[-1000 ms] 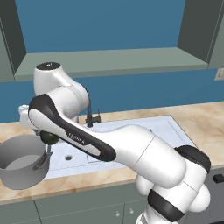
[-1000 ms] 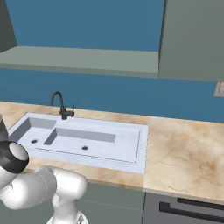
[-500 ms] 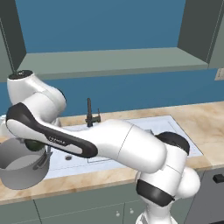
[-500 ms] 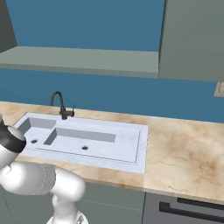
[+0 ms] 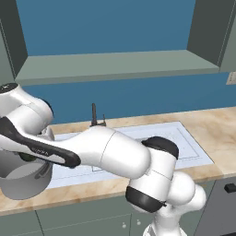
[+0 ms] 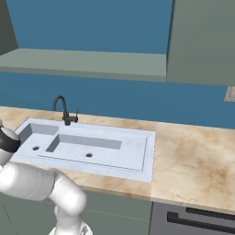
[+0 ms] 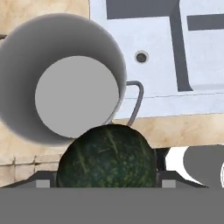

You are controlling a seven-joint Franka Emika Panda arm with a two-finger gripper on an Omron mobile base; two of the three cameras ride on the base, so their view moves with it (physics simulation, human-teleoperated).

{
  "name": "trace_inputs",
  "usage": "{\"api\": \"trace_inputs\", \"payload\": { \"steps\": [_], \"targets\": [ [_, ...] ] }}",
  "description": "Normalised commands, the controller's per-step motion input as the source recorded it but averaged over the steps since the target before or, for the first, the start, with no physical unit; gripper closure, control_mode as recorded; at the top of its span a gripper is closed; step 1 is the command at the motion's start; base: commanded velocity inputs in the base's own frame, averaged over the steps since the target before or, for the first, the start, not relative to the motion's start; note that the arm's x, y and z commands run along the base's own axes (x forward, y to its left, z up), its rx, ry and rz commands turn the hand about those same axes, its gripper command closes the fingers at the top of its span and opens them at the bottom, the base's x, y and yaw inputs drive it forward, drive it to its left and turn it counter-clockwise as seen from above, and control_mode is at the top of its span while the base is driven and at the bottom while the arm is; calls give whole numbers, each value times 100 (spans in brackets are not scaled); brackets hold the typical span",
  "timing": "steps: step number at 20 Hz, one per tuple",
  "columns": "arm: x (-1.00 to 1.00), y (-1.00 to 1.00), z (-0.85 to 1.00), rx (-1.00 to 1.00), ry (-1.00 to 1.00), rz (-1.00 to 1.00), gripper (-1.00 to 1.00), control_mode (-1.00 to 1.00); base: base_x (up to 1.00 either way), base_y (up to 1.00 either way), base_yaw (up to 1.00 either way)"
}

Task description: Dump the squash from the pot into the sink. Then turn on the water and wash the squash. Then turn off the water and put the squash back in the pot.

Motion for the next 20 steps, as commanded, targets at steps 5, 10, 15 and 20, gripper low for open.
{"api": "trace_inputs", "payload": {
  "steps": [5, 10, 15, 20],
  "targets": [
    [52, 29, -21, -2, 1, 3, 100, -100, 0, 0, 0],
    [36, 38, -39, -4, 3, 3, 100, -100, 0, 0, 0],
    [29, 30, -38, -5, 3, 4, 100, -100, 0, 0, 0],
    [22, 17, -42, -4, 3, 4, 100, -100, 0, 0, 0]
  ]
}}
